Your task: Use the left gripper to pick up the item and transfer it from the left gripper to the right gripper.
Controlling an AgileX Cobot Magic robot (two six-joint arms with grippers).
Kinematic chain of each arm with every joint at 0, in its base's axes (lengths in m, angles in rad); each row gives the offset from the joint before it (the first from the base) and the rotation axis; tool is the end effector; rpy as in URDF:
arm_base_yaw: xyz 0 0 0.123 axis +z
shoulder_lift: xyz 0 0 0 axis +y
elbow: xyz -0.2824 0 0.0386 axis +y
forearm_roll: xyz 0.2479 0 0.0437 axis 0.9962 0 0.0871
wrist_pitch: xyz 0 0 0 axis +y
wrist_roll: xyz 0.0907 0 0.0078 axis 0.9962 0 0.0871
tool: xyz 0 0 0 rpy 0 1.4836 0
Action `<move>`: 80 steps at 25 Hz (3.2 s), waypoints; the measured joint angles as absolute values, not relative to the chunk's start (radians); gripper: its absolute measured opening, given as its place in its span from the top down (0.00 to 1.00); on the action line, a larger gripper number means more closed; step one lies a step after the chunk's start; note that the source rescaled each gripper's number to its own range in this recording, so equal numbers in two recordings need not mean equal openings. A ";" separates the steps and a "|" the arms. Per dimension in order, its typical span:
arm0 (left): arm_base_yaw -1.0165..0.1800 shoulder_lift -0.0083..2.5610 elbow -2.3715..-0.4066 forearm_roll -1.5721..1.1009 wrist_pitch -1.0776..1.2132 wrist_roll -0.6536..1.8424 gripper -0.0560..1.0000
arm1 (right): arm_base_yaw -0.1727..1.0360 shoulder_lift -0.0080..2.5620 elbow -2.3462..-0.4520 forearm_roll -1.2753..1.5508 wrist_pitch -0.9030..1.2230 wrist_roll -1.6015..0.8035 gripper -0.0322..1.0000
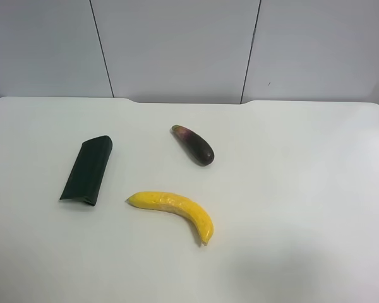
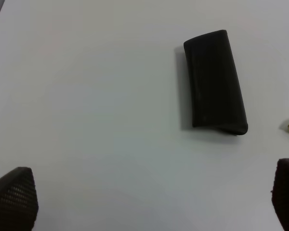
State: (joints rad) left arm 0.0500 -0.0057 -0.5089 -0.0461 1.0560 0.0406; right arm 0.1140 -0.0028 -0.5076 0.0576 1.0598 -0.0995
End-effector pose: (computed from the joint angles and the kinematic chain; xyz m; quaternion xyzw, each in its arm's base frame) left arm -0.0064 -0.0040 0.2801 -0.0030 0.8479 0.0010 0.5301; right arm -0.0067 0.0038 0.2794 -0.0918 0.8449 0.0326 0.5259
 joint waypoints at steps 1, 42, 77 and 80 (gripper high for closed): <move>0.050 -0.006 -0.509 -0.046 1.056 0.041 0.00 | 0.114 -0.003 -0.508 0.058 1.060 -0.100 0.00; 0.012 1.110 -0.891 -0.064 1.051 0.032 0.00 | 0.114 -0.003 -0.508 0.058 1.060 -0.100 0.00; -0.325 1.740 -0.925 -0.104 0.609 -0.188 0.00 | 0.114 -0.003 -0.508 0.058 1.060 -0.100 0.00; -0.318 1.753 -0.925 -0.068 0.599 -0.192 0.00 | 0.114 -0.003 -0.508 0.058 1.060 -0.100 0.00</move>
State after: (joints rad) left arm -0.3180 1.7531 -0.9253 -0.0683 0.5988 -0.1917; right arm 0.1140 -0.0028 -0.5076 0.0576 1.0598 -0.0995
